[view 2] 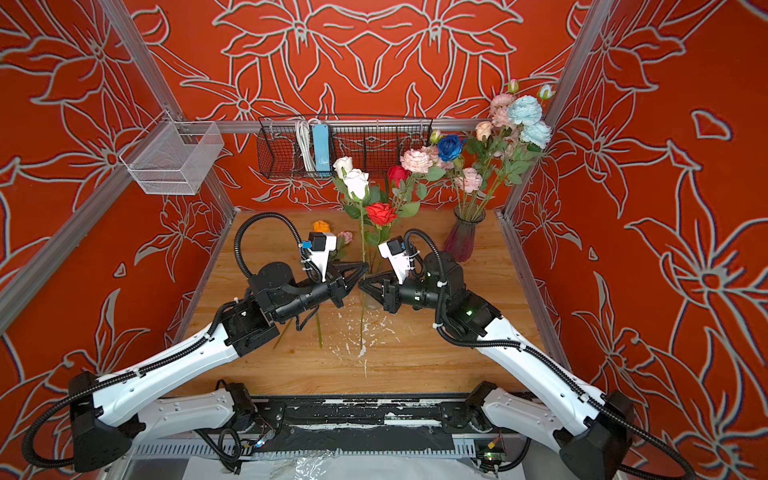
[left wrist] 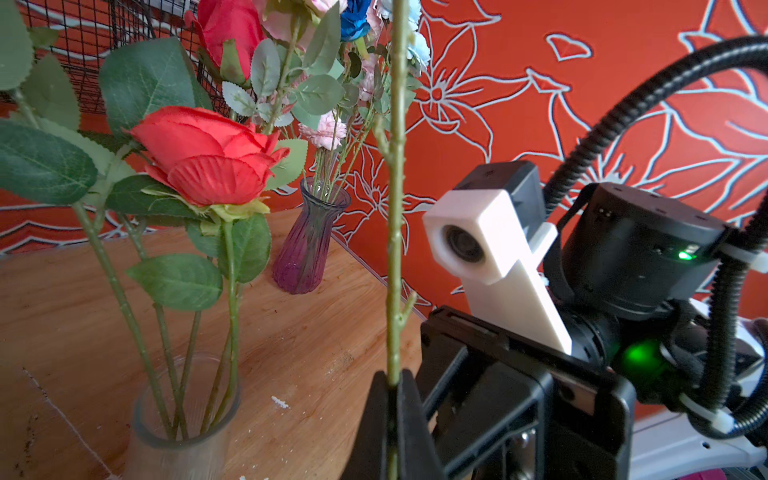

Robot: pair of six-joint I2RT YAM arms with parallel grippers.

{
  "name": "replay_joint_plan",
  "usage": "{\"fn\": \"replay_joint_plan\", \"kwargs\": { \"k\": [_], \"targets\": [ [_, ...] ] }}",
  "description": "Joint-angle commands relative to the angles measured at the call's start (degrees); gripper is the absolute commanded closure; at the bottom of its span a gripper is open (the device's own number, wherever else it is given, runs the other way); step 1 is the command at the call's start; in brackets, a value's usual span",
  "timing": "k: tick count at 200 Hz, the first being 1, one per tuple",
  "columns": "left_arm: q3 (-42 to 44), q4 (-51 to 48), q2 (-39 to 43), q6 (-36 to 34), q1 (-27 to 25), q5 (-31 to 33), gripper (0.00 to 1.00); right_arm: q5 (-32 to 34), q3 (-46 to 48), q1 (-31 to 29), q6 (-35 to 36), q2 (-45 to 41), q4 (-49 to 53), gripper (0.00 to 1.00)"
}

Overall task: Arrange the flowers into the vase
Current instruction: 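Close the right gripper on the white rose stem while the left holds it, then raise the white rose with the right gripper while the left opens and withdraws, then lower the white rose stem into the glass vase with the right gripper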

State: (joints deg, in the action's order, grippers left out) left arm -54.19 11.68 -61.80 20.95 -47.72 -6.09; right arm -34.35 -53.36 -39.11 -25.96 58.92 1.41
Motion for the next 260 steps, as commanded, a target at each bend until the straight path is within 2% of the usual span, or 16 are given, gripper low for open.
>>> {"fn": "replay_joint_plan", "kwargs": {
  "k": [1,9,13,17,29,41,47,55,81,107,143,165,191,255,260],
  "targets": [
    [0.19,2.31,1.62,-0.65,-0.40,-0.24,1.00,2.31,-1.68,-0.25,0.20,0.15,-1.45,0.98],
    [0.27,1.96,1.84,-0.80,-0.44,0.02,1.00,3.01,-1.79,-0.25,0.19,0.20,-1.50,1.00],
    [0.36,1.88,2.08,-0.89,-0.44,0.13,0.95,3.45,-1.95,-0.26,0.20,0.16,-1.35,1.00],
    [0.45,1.79,2.29,-1.07,-0.42,0.34,0.90,3.91,-2.07,-0.34,0.33,0.30,-1.18,1.00],
    [0.74,1.13,3.34,-1.40,-0.44,1.59,0.59,4.52,-2.79,-0.42,1.25,0.65,-0.27,1.00],
    [1.07,-0.24,4.75,-2.45,-0.44,3.42,0.38,6.06,-4.00,-0.53,2.40,0.98,1.26,1.00],
    [1.32,-1.28,7.45,-2.80,-0.44,4.92,0.30,6.93,-4.70,-0.57,3.14,1.13,1.97,1.00],
    [1.90,-2.56,9.45,-3.52,-0.48,6.97,0.25,8.33,-5.81,-0.77,4.27,1.29,2.91,1.00],
    [5.98,-6.61,18.60,-5.28,-0.44,15.83,0.23,14.82,-11.49,-1.21,8.84,3.19,6.66,1.00],
    [12.57,-8.59,28.64,-3.75,-0.44,25.22,0.20,23.33,-19.39,-2.01,14.84,6.83,9.00,1.00],
    [19.30,-12.04,39.71,-1.21,-0.44,31.62,0.19,35.42,-29.13,-2.03,22.26,14.11,8.12,1.00],
    [20.27,-14.44,43.24,-0.67,-0.44,33.26,0.19,38.82,-32.74,-2.02,24.63,18.31,6.40,1.00],
    [19.90,-16.03,44.57,-0.89,-0.44,33.68,0.19,39.31,-35.01,-1.93,24.80,21.72,6.36,1.00],
    [20.25,-16.23,42.28,-1.01,-0.44,33.53,0.18,40.20,-26.06,-1.84,18.16,21.17,4.35,1.00],
    [20.40,-16.14,42.00,-0.99,-0.40,33.59,0.18,40.87,-25.45,-1.86,17.85,20.93,4.41,0.94]
  ]
}}
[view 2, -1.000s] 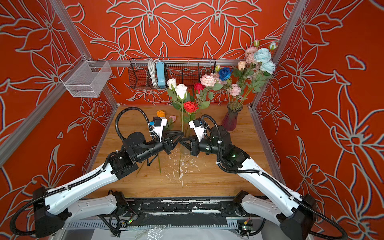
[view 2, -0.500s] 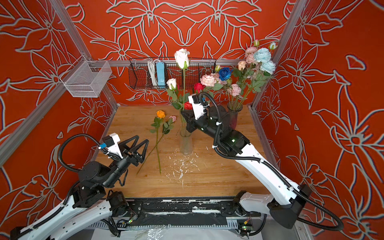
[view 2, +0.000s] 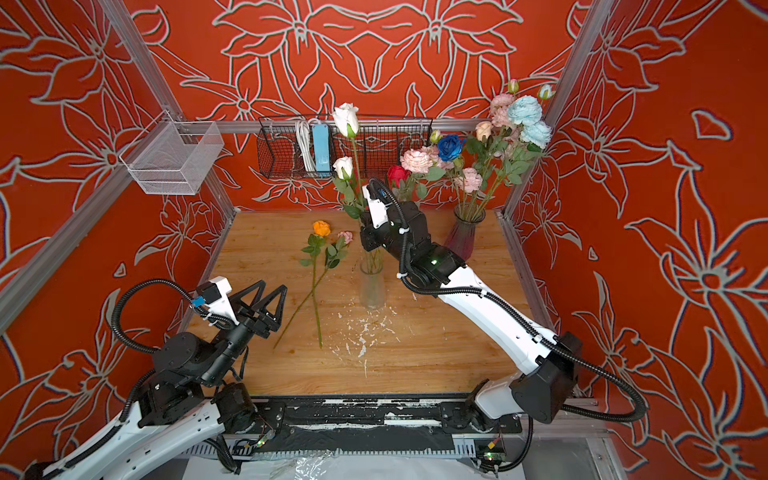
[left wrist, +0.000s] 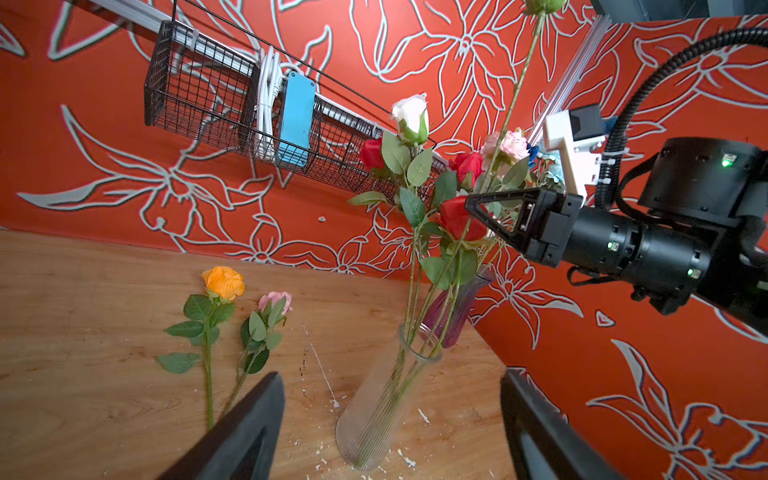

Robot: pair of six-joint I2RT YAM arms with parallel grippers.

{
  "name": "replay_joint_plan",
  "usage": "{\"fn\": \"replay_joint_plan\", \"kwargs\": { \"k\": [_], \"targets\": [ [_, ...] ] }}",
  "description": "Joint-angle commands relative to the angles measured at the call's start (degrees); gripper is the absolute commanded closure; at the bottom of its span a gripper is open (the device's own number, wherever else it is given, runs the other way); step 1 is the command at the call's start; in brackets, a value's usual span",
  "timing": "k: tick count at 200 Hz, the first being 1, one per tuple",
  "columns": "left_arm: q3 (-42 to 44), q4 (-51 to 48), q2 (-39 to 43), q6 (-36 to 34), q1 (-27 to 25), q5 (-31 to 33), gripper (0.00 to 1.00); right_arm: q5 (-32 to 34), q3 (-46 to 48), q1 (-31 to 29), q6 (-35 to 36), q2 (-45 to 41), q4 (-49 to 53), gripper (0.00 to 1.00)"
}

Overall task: Arrange the flowers into the vase
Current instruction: 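Lower the white rose stem into the glass vase with the right gripper, then open the right gripper and withdraw it while the left lowers onto loose roses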

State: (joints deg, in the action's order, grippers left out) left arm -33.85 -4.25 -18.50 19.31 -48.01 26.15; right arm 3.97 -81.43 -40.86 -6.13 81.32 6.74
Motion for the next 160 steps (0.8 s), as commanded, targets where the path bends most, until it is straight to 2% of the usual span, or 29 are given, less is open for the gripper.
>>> {"fn": "replay_joint_plan", "kwargs": {
  "k": [1,15,51,81,109,132,160],
  "targets": [
    [0.07,-0.18,-1.37,0.60,-0.13,1.31,0.18,2.63,2.78,-0.14,-2.01,-1.54,-0.93,0.93],
    [0.45,0.18,-2.28,0.84,-0.16,1.74,0.18,3.41,4.61,-0.18,-2.06,-2.29,-1.72,0.80],
    [0.14,0.51,-5.73,0.50,-0.16,2.58,0.17,5.81,7.12,-0.27,-2.47,-5.16,-1.73,0.68],
    [-0.39,0.06,-10.65,0.93,-0.14,7.05,0.15,4.87,7.58,-0.52,-2.79,-8.81,-0.30,0.66],
    [-3.38,-5.53,-17.91,4.23,1.23,10.55,0.13,3.07,11.25,-0.79,-5.46,-15.87,0.59,0.63],
    [-6.96,-11.33,-25.53,8.49,6.52,6.22,0.13,2.83,16.45,-0.80,-8.17,-22.62,2.35,0.63],
    [-11.09,-16.69,-36.91,13.16,18.29,-7.91,0.14,3.82,26.60,-0.80,-12.77,-31.41,5.24,0.62]
  ]
}}
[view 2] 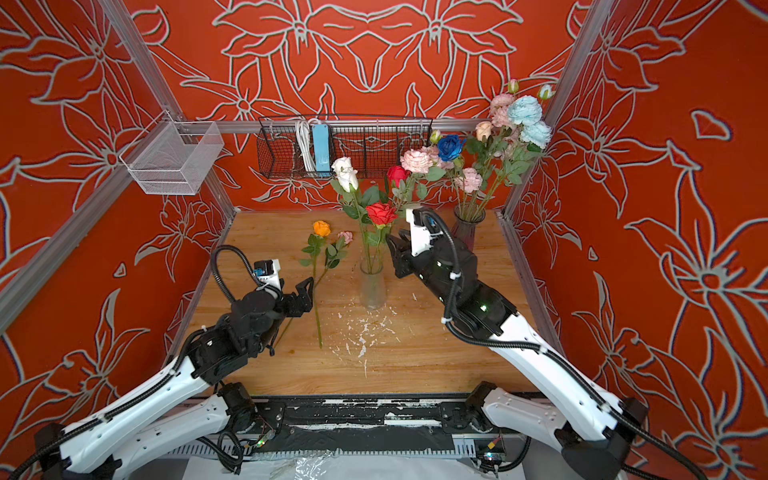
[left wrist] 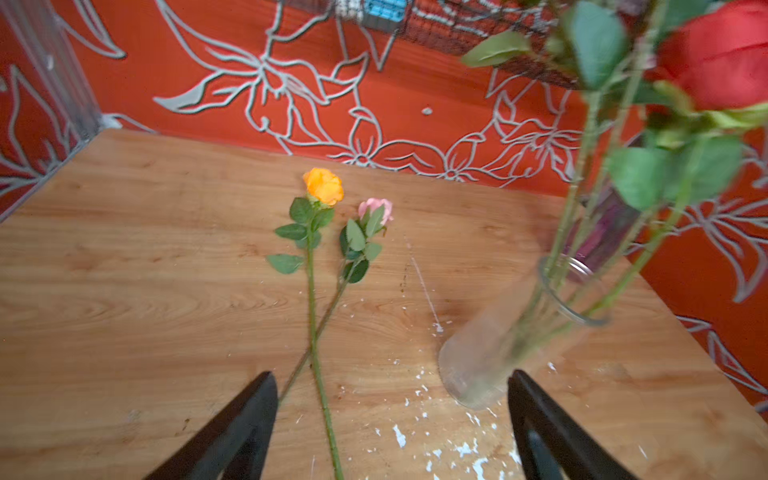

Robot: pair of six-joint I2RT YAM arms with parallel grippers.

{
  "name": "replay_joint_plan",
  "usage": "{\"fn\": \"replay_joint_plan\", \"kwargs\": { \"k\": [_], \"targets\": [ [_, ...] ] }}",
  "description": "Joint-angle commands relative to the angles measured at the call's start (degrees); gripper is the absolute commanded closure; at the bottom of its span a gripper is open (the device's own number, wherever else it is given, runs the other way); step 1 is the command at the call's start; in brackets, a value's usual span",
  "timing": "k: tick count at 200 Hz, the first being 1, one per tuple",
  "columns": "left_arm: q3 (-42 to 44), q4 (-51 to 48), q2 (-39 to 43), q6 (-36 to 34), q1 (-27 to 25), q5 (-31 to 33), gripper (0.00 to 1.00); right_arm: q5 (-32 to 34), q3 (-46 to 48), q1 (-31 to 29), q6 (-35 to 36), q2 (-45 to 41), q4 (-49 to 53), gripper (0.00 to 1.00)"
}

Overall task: Arrange the flowers into the vase
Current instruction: 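Open the right gripper and withdraw it while the left lowers onto loose roses, then close the left gripper on the orange rose stem lying on the table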

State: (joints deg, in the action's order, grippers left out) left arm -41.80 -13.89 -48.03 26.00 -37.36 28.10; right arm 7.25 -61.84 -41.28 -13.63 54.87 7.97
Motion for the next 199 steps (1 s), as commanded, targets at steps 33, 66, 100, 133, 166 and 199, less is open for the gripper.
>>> {"fn": "replay_joint_plan", "kwargs": {
  "k": [33,66,100,133,166,199],
  "targets": [
    [-10.17,-10.00,-26.04,5.46,14.17,-15.11,0.16,0.92,20.28,-0.21,-12.18,-14.71,6.77,0.60],
    [-21.70,-14.32,-44.27,1.69,15.71,-16.24,0.22,2.66,27.83,-0.22,-15.86,-21.15,10.26,0.60],
    [-31.37,-18.61,-56.68,1.28,19.10,-19.47,0.39,1.90,31.10,-0.20,-18.00,-23.94,10.49,0.60],
    [-35.51,-19.52,-62.34,1.09,21.29,-18.62,0.52,1.47,32.15,-0.16,-17.93,-24.56,9.83,0.60],
    [-39.50,-20.48,-67.75,-0.97,22.94,-19.37,0.68,1.55,32.35,-0.21,-17.27,-23.99,9.33,0.60],
    [-42.81,-21.88,-71.08,-2.26,23.78,-19.66,0.78,1.63,32.14,-0.16,-16.78,-24.02,9.21,0.60]
  ]
}}
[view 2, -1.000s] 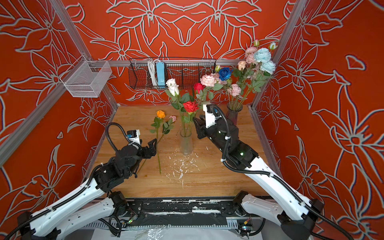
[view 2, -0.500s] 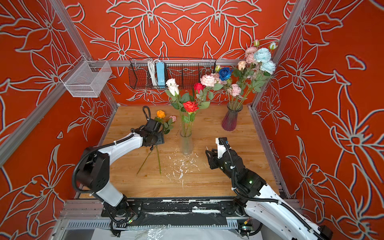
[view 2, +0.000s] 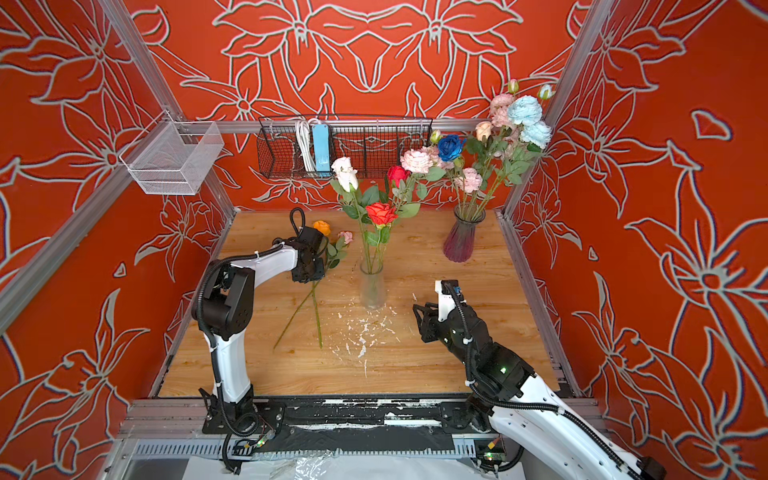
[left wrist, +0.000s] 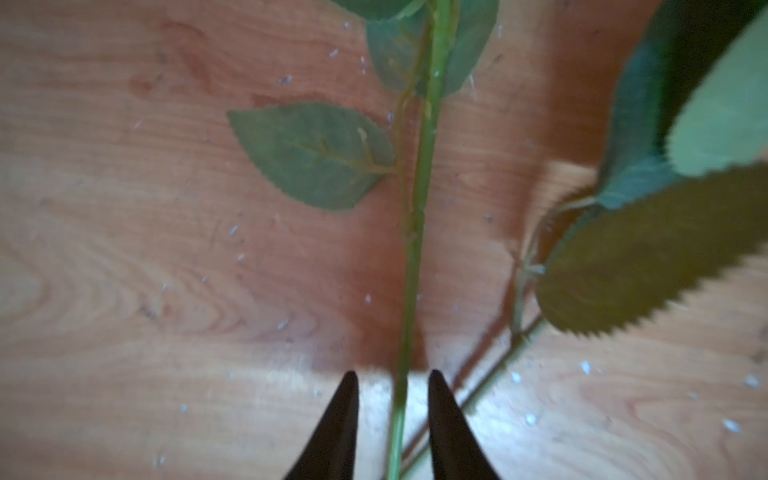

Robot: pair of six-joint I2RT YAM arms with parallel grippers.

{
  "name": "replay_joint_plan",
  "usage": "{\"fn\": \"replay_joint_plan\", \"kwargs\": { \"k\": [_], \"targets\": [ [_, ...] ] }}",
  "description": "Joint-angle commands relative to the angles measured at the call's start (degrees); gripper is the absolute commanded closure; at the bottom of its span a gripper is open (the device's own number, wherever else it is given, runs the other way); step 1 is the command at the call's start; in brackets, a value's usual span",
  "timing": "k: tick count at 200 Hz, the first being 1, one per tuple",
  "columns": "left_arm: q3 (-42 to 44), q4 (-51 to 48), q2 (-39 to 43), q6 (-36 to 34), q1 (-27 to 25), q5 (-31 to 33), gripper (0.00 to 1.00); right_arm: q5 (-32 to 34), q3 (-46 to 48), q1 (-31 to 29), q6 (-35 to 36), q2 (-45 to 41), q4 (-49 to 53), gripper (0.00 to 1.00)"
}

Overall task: Arrange the flowers into the vase
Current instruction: 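Close the left gripper on the orange rose stem lying on the table, then lift the orange rose with the left gripper toward the right gripper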

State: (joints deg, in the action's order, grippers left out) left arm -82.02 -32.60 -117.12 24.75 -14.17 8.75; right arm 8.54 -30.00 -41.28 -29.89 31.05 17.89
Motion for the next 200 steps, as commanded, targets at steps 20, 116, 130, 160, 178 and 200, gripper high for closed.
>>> {"fn": "replay_joint_plan", "kwargs": {
  "k": [20,116,130,160,178,200],
  "targets": [
    [-2.97,-3.21,-2.41,-1.35,1.16,-1.19,0.86,0.45,-0.07,-0.20,-0.35,-0.45,-0.43,0.60],
    [4.44,3.34,14.50,-0.68,1.25,-9.43,1.00,2.80,-0.75,-0.21,0.88,-3.65,2.98,0.60],
    [6.49,4.98,18.54,-0.06,1.25,-11.32,1.00,2.63,-0.85,-0.18,0.98,-3.73,2.92,0.60],
    [10.99,7.80,26.95,1.14,1.30,-14.50,1.00,2.86,-0.77,-0.12,1.23,-3.98,2.55,0.60],
    [14.27,8.78,32.67,1.85,1.25,-15.52,1.00,3.47,-0.81,-0.12,1.83,-3.81,1.71,0.60],
    [20.17,12.14,41.14,2.54,1.25,-17.78,1.00,4.12,-1.31,-0.12,2.46,-2.63,-0.40,0.60]
  ]
}}
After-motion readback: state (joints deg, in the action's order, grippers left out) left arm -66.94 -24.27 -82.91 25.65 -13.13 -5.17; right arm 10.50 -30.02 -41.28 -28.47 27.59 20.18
